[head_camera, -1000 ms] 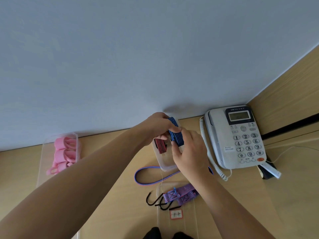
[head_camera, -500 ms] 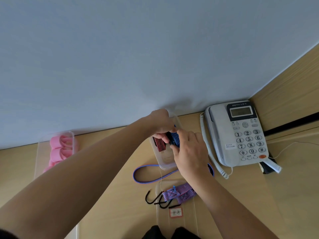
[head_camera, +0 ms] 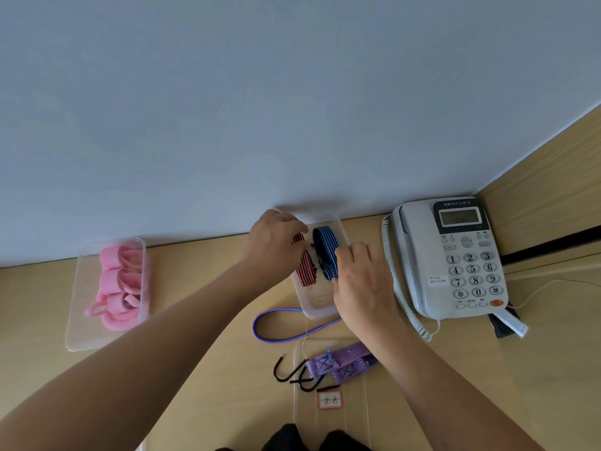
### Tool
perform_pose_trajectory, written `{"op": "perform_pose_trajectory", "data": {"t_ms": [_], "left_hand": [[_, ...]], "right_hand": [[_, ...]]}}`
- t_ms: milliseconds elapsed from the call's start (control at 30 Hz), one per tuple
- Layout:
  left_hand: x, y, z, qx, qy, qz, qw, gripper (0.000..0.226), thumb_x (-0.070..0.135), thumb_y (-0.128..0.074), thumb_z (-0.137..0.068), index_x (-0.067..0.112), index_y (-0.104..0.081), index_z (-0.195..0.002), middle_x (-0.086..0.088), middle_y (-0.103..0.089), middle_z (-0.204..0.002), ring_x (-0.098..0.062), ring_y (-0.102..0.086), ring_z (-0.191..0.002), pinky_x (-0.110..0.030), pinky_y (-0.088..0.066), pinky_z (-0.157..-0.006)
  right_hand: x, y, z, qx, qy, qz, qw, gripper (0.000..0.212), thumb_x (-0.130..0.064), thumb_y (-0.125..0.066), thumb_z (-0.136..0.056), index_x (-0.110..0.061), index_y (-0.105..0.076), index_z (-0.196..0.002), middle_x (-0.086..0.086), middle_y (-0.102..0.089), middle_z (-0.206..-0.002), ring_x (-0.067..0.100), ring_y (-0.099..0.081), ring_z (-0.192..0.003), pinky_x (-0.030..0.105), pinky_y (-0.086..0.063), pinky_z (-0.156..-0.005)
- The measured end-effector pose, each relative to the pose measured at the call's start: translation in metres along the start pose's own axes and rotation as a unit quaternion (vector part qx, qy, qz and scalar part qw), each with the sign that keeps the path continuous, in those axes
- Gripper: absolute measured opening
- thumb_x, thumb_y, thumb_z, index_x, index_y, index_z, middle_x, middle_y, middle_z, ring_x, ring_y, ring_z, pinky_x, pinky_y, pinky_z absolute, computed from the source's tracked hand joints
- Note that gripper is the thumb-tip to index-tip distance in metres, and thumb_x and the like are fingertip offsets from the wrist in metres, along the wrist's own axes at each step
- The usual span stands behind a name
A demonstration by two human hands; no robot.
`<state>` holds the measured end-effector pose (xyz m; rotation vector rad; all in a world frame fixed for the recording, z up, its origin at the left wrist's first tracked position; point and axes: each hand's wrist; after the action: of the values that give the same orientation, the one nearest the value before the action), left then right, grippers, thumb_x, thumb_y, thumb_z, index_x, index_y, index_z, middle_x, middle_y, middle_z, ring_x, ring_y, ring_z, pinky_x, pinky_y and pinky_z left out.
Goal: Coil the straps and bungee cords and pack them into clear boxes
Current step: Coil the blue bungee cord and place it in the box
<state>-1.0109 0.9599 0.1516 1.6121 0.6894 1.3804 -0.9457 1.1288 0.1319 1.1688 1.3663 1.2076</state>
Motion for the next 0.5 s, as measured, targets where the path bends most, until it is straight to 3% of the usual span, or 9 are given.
{"op": "perform_pose_trajectory", "data": {"t_ms": [133,267,400,500], "left_hand": [[0.001,-0.005,0.004,0.008,-0.012,-0.005,1.000,0.012,0.008,-0.074,-0.086,0.005,-0.081,-0.095,-0.011,-0.078,-0.094,-0.037,-0.063,-0.099,-0.028,-0.038,-0.080],[0.000,-0.007,0.004,0.021,-0.045,-0.019,0.999,0.010,0.009,-0.069,-0.078,0.007,-0.079,-0.079,-0.006,-0.075,-0.071,-0.038,-0.066,-0.076,-0.030,-0.050,-0.069],[0.001,-0.005,0.011,0.028,-0.070,-0.033,0.997,0.015,0.012,-0.062,-0.079,0.008,-0.076,-0.076,-0.003,-0.073,-0.073,-0.035,-0.064,-0.072,-0.041,-0.057,-0.064],[0.006,-0.001,0.026,0.067,-0.090,-0.013,0.994,0.013,0.008,-0.068,-0.075,0.008,-0.078,-0.083,-0.005,-0.076,-0.081,-0.035,-0.068,-0.074,-0.032,-0.052,-0.074]], "right_hand": [[-0.006,0.001,-0.008,0.024,0.000,0.013,1.000,0.031,-0.005,-0.075,-0.060,-0.012,-0.057,-0.084,0.009,-0.054,-0.079,0.030,-0.050,-0.078,0.037,-0.043,-0.063],[-0.016,0.003,-0.010,0.056,0.010,-0.004,0.998,0.025,0.003,-0.054,-0.058,-0.012,-0.054,-0.077,0.009,-0.052,-0.073,0.031,-0.051,-0.071,0.036,-0.040,-0.058],[-0.012,0.005,-0.007,0.022,0.011,-0.008,1.000,0.034,-0.008,-0.081,-0.056,-0.013,-0.059,-0.082,0.007,-0.056,-0.078,0.029,-0.052,-0.076,0.036,-0.044,-0.060],[0.000,0.012,0.003,0.047,0.005,-0.053,0.997,0.034,-0.027,-0.085,-0.066,-0.013,-0.067,-0.092,0.008,-0.059,-0.086,0.030,-0.052,-0.084,0.039,-0.049,-0.067]]}}
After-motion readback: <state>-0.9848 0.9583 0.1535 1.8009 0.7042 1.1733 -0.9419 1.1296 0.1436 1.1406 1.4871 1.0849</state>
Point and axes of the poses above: each hand's wrist, its own z-axis away from the middle knuckle, its own y-axis out of the back of the hand, x = y × z
